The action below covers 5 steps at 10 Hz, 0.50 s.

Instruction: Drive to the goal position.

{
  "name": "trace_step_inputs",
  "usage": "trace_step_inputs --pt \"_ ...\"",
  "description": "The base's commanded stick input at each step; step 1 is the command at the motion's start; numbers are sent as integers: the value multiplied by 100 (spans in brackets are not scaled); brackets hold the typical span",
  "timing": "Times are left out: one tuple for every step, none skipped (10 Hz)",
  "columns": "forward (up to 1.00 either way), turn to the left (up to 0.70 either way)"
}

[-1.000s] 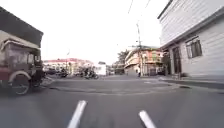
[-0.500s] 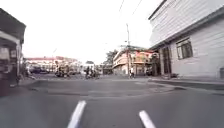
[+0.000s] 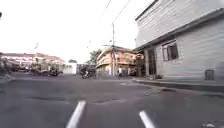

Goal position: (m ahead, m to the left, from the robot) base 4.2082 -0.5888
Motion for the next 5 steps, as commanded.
trace_step_inputs --pt "100 -40" --pt "100 -9" --pt "100 0" --pt "100 0" --pt "100 0"
